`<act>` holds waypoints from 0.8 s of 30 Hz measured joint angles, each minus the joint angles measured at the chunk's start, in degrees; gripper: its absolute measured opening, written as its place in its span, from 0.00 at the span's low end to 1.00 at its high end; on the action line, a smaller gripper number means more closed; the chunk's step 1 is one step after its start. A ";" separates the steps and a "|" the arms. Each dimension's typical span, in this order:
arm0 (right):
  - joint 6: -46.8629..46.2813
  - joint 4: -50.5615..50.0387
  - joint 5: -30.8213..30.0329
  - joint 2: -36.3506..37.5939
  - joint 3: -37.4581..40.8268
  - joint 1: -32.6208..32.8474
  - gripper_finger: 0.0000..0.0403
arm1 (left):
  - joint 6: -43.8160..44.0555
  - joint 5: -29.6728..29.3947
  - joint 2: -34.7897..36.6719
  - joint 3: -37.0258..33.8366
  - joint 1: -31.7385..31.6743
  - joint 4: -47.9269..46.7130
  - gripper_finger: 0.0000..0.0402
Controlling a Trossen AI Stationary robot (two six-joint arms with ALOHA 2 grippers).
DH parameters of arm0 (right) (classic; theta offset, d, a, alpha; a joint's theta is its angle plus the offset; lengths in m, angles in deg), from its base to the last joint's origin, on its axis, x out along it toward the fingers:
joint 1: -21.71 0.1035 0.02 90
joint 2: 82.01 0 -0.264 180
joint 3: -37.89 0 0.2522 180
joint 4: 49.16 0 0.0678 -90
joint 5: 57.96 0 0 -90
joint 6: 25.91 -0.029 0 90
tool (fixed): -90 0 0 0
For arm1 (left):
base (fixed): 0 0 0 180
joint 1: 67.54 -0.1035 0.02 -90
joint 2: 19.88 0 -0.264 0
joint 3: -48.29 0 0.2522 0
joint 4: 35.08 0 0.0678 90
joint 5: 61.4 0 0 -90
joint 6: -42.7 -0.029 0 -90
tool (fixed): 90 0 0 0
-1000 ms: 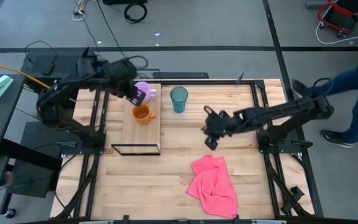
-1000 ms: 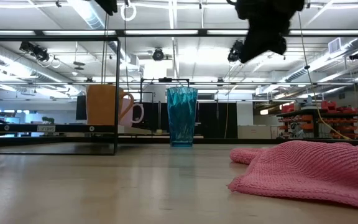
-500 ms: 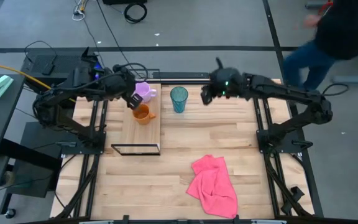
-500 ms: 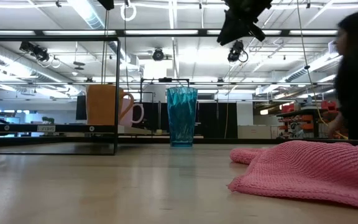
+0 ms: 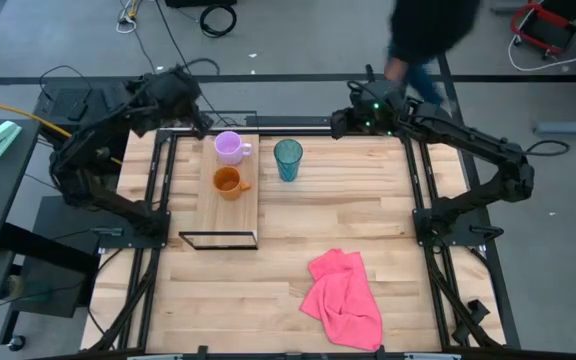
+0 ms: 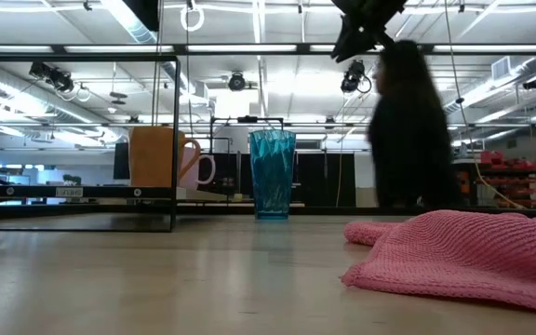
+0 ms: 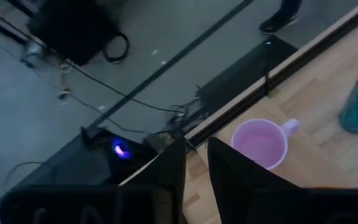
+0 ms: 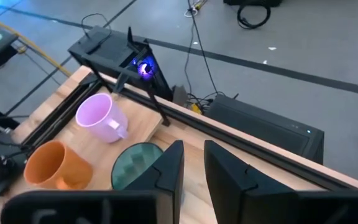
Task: Stack small to large cups/mugs on shelf
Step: Put the blue cup on the shelf
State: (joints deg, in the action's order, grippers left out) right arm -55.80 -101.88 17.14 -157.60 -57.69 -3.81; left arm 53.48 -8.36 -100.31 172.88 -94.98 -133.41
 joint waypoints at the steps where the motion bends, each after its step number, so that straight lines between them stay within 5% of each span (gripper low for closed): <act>1: -0.37 0.01 0.01 -0.05 0.00 -0.29 0.18 | -1.68 2.12 0.00 0.00 -1.58 1.14 0.18; 5: -0.55 0.28 0.52 -0.84 -0.02 -1.38 0.18 | -8.05 11.37 -0.06 0.00 -6.75 4.96 0.15; 11: -0.56 3.52 8.48 -4.94 -0.02 -3.71 0.18 | -9.65 13.02 -0.07 0.00 -12.79 5.49 0.12; 15: 0.57 5.14 12.96 -9.33 -0.69 -5.39 0.18 | -9.64 19.21 0.06 -1.91 -16.86 5.90 0.11; 18: 2.31 4.67 15.44 -12.52 -3.91 -6.79 0.18 | -9.94 25.38 0.17 -6.08 -19.68 8.16 0.10; 24: 6.12 -1.41 18.46 -19.29 -16.56 -8.38 0.18 | -8.65 26.32 0.44 -14.04 -21.74 8.45 0.08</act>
State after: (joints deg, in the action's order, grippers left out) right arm -49.68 -103.29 35.60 -176.89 -74.25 -12.19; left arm 44.83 17.96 -99.87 158.84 -116.72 -124.96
